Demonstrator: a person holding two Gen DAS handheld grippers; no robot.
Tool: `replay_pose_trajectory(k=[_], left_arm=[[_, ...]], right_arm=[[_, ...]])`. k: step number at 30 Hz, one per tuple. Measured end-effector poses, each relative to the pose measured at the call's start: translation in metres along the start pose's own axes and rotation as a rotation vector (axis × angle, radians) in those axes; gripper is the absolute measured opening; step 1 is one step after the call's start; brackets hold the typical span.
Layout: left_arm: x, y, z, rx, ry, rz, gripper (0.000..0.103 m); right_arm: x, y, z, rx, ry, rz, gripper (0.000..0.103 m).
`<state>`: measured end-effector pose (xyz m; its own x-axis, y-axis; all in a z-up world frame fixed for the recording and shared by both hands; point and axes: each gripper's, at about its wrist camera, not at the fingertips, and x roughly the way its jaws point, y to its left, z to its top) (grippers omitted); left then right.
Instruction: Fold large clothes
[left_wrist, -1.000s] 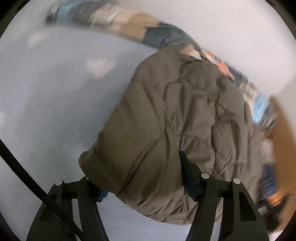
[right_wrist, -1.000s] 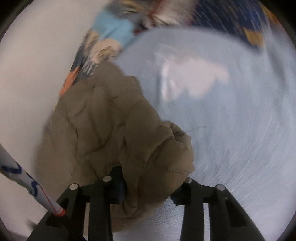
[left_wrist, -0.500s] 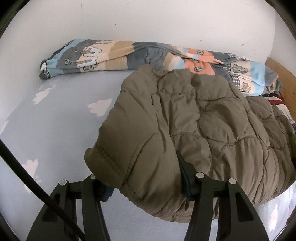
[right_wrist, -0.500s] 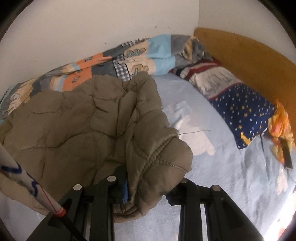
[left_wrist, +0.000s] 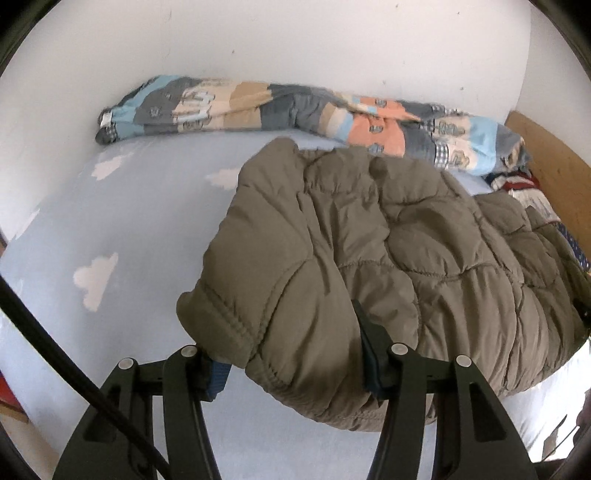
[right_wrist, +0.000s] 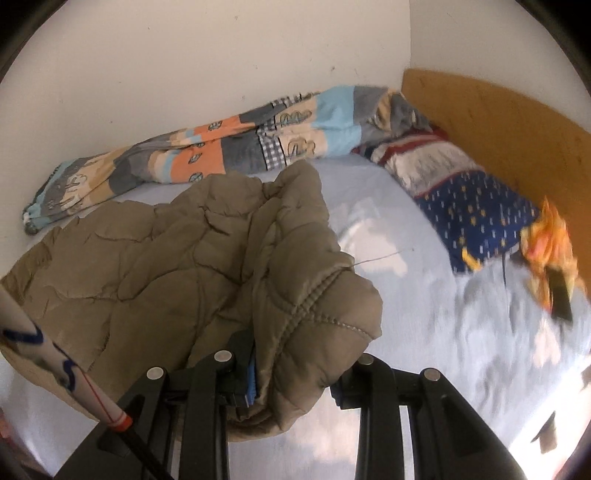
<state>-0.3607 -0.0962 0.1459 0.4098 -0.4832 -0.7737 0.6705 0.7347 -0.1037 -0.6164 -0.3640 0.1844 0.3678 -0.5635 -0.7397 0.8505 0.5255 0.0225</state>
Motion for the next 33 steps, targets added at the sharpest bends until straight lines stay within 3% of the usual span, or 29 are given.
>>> replay_pose_trajectory(k=[3,6,9,10,12,18,21,23,25,28,30,33], left_arm=[[0.009,0.015,-0.021,-0.073,0.077,-0.031,0.058],[0.019,0.045,-0.036,-0.259,0.16,-0.101,0.066],[0.016,0.078,-0.047,-0.455,0.197,-0.209,0.068],[0.013,0.086,-0.048,-0.496,0.198,-0.238,0.067],[0.003,0.099,-0.051,-0.55,0.185,-0.273,0.068],[-0.042,0.138,-0.044,-0.618,0.001,-0.144,0.068],[-0.05,0.128,-0.039,-0.552,-0.047,-0.096,0.068],[-0.046,0.101,-0.03,-0.445,-0.048,-0.089,0.068],[-0.038,0.062,-0.021,-0.308,-0.052,-0.093,0.068],[-0.027,0.001,-0.016,-0.097,-0.066,-0.09,0.068],[-0.015,-0.045,-0.017,0.052,-0.073,-0.068,0.068],[0.01,-0.082,-0.024,0.172,-0.033,-0.026,0.069]], right_arm=[[0.003,-0.016,-0.024,0.071,0.078,0.043,0.032],[0.02,-0.04,-0.042,0.206,0.193,0.112,0.037],[0.029,-0.074,-0.058,0.412,0.29,0.226,0.05],[0.028,-0.091,-0.067,0.533,0.301,0.279,0.053],[0.025,-0.113,-0.081,0.662,0.317,0.323,0.061],[0.018,-0.155,-0.115,0.911,0.343,0.366,0.063],[0.001,-0.176,-0.119,0.992,0.284,0.26,0.064],[-0.013,-0.181,-0.11,0.962,0.208,0.211,0.064],[-0.025,-0.165,-0.087,0.815,0.128,0.196,0.059],[-0.033,-0.106,-0.053,0.512,0.038,0.176,0.047],[-0.02,-0.08,-0.044,0.416,0.055,0.163,0.036],[0.006,-0.06,-0.046,0.362,0.143,0.145,0.033]])
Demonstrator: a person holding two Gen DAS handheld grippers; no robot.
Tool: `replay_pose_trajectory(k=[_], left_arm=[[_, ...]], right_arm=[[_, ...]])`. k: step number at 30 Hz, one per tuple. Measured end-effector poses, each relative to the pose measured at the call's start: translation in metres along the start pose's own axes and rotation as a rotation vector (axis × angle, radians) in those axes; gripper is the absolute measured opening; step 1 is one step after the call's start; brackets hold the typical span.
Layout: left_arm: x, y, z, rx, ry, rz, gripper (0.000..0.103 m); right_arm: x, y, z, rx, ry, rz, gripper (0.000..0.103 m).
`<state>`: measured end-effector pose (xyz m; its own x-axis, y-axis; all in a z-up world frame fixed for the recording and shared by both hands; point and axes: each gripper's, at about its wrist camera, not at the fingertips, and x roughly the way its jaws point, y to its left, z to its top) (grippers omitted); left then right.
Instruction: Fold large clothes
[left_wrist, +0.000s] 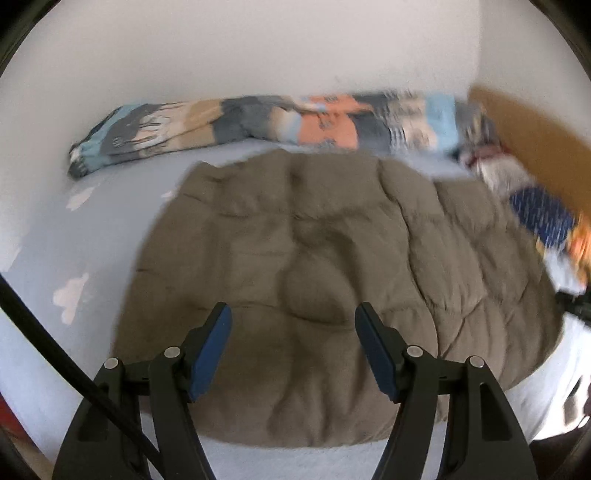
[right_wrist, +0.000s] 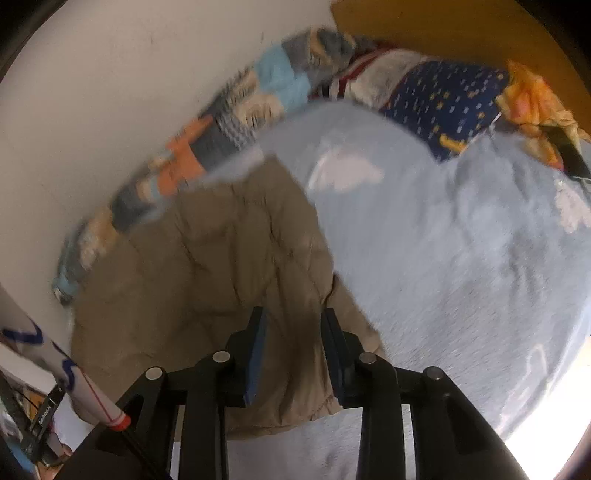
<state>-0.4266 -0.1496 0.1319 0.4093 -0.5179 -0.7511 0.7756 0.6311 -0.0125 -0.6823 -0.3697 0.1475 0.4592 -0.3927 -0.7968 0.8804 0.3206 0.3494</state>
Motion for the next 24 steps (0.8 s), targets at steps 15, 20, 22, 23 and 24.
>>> replay_pose_trajectory(k=[15,20,22,23,24], left_arm=[[0.015,-0.015,0.035,-0.075,-0.024,-0.031,0.087],[0.048,-0.028,0.051,-0.023,0.011,0.004,0.087],[0.06,-0.029,0.049,-0.034,0.043,0.003,0.087],[0.066,-0.028,0.049,-0.038,0.058,-0.001,0.089],[0.071,-0.027,0.05,-0.036,0.064,-0.001,0.09]], right_arm=[[0.0,0.036,0.018,-0.069,-0.12,-0.049,0.033],[0.044,0.088,0.029,-0.152,-0.064,0.011,0.033],[0.06,0.096,0.028,-0.178,-0.032,-0.009,0.033],[0.075,0.099,0.026,-0.191,-0.007,-0.039,0.035],[0.084,0.101,0.025,-0.201,0.013,-0.064,0.035]])
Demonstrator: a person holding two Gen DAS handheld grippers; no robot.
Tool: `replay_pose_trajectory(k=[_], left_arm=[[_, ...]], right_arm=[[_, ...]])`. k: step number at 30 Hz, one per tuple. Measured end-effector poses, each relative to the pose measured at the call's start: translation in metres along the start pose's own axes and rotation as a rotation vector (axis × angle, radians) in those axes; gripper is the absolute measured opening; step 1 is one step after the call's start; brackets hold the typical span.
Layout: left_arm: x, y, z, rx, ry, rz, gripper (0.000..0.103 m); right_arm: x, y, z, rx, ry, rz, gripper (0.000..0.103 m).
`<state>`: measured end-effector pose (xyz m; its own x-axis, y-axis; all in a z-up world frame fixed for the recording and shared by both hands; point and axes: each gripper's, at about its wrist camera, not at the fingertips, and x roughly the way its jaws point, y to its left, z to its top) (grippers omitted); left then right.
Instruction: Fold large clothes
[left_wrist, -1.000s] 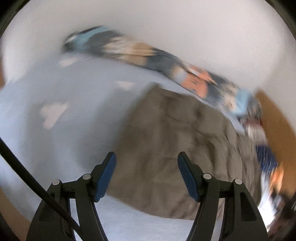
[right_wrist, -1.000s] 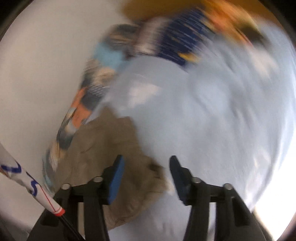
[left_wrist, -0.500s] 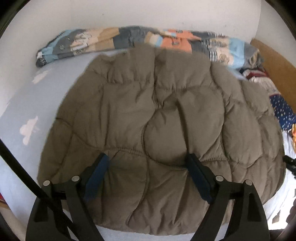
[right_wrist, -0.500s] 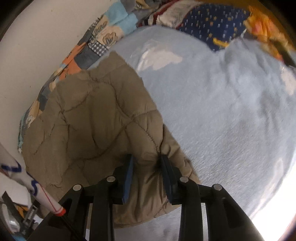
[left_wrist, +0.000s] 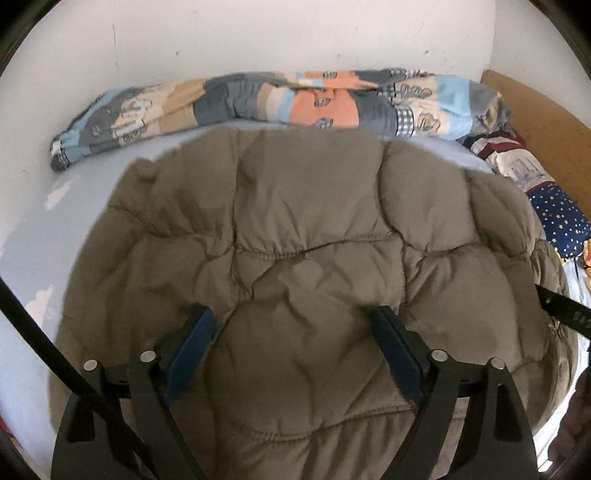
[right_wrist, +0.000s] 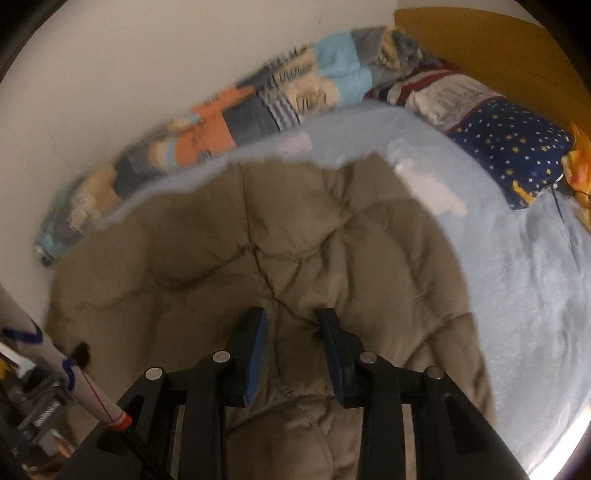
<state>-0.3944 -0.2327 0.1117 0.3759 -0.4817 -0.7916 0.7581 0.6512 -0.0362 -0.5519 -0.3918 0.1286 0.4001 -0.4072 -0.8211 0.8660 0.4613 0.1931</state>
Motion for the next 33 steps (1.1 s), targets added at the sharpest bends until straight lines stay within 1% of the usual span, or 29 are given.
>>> replay_pose_trajectory(k=[1,4,6,8,10,12,15,18,21,24,26,28,30,31,33], left_arm=[[0.004,0.0,0.001,0.007,0.0,0.003,0.092],[0.007,0.0,0.002,0.019,0.009,0.012,0.093],[0.005,-0.002,0.001,0.021,0.004,0.02,0.093],[0.0,0.0,0.001,0.005,-0.002,0.016,0.092],[-0.01,0.001,0.0,-0.006,-0.018,0.0,0.092],[-0.022,0.0,-0.001,-0.002,-0.047,0.001,0.092],[-0.039,-0.001,-0.007,0.019,-0.092,0.028,0.092],[-0.059,0.001,-0.018,0.026,-0.113,0.05,0.092],[-0.082,0.007,-0.035,0.006,-0.111,0.045,0.092],[-0.101,0.015,-0.057,-0.014,-0.079,0.042,0.092],[-0.104,0.019,-0.065,-0.028,-0.069,0.055,0.092],[-0.1,0.021,-0.07,-0.029,-0.058,0.095,0.092],[-0.093,0.022,-0.074,-0.021,-0.069,0.113,0.092],[-0.089,0.022,-0.076,-0.011,-0.081,0.135,0.092],[-0.077,0.021,-0.077,0.002,-0.059,0.16,0.092]], right_arm=[[0.01,0.003,0.0,-0.012,0.02,-0.029,0.035],[0.018,0.01,0.002,-0.027,0.032,-0.078,0.035],[0.02,0.01,0.004,-0.023,0.036,-0.093,0.036],[0.017,0.014,0.006,-0.021,0.02,-0.111,0.036],[0.007,0.018,0.005,-0.017,-0.017,-0.114,0.036],[-0.008,0.028,0.004,-0.03,-0.058,-0.086,0.036],[-0.026,0.046,-0.005,-0.089,-0.095,-0.036,0.036],[-0.038,0.058,-0.022,-0.117,-0.084,0.018,0.036],[-0.048,0.062,-0.042,-0.11,-0.044,0.061,0.036],[-0.065,0.065,-0.064,-0.118,-0.033,0.095,0.036],[-0.074,0.069,-0.079,-0.134,-0.03,0.107,0.037],[-0.077,0.071,-0.087,-0.143,-0.023,0.117,0.038],[-0.073,0.077,-0.089,-0.145,-0.013,0.123,0.039],[-0.07,0.08,-0.09,-0.149,-0.008,0.122,0.039],[-0.06,0.087,-0.091,-0.173,0.005,0.112,0.039]])
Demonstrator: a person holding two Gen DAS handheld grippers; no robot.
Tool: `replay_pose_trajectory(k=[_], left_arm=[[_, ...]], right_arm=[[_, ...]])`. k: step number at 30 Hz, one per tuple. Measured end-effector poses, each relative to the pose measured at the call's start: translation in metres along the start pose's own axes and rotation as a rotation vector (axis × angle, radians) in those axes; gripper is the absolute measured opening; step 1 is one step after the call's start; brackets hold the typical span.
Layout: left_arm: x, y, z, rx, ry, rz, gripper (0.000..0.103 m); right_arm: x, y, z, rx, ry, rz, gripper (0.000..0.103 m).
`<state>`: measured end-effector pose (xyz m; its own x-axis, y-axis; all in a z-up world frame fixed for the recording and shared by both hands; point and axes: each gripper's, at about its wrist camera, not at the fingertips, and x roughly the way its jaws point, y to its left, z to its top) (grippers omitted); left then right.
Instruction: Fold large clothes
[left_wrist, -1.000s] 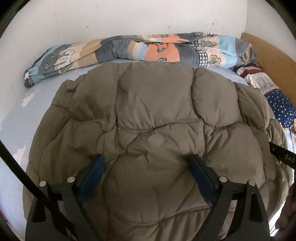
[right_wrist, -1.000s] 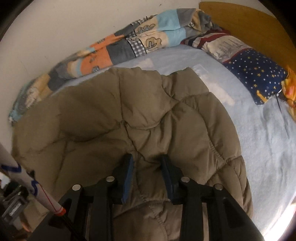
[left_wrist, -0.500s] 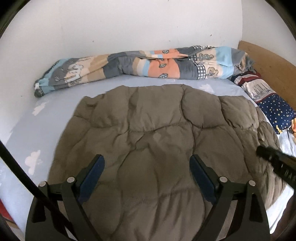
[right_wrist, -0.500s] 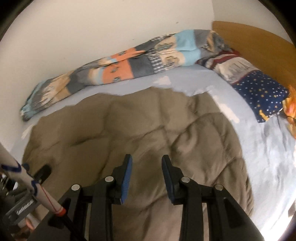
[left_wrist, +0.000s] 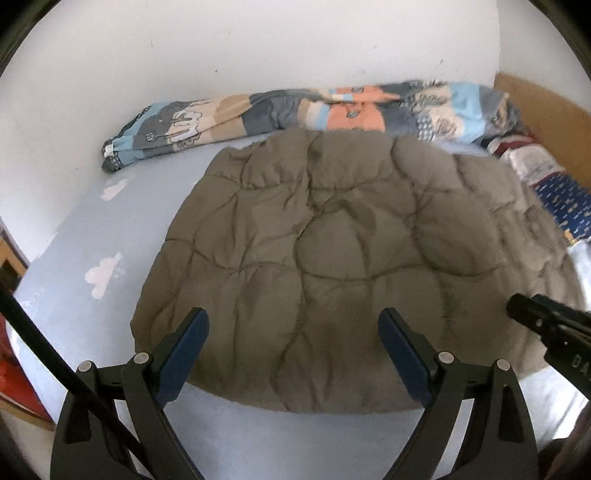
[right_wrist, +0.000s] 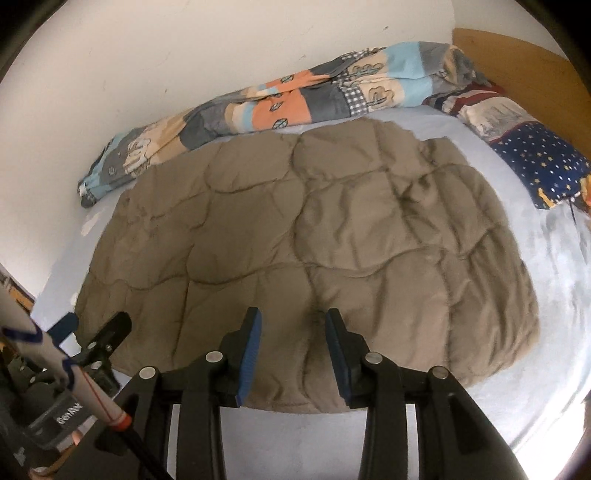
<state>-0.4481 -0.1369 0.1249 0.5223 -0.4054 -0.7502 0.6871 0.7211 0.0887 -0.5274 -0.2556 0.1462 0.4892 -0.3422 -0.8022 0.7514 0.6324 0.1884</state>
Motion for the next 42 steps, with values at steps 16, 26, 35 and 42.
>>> replay_pose_trajectory(k=[16,26,35,42], left_arm=[[0.029,-0.007,-0.008,-0.007,0.049,0.011,0.093],[0.025,-0.006,-0.005,0.012,0.037,0.014,0.093],[0.026,-0.008,-0.006,0.029,0.031,0.022,0.093],[0.021,-0.013,-0.006,0.045,0.019,0.043,0.093]], right_arm=[[0.048,0.003,-0.002,-0.035,0.1,-0.046,0.045],[0.007,-0.024,0.017,0.038,-0.077,-0.162,0.045],[0.032,-0.057,0.014,0.18,0.047,-0.171,0.059],[0.025,-0.054,0.012,0.17,0.026,-0.167,0.06]])
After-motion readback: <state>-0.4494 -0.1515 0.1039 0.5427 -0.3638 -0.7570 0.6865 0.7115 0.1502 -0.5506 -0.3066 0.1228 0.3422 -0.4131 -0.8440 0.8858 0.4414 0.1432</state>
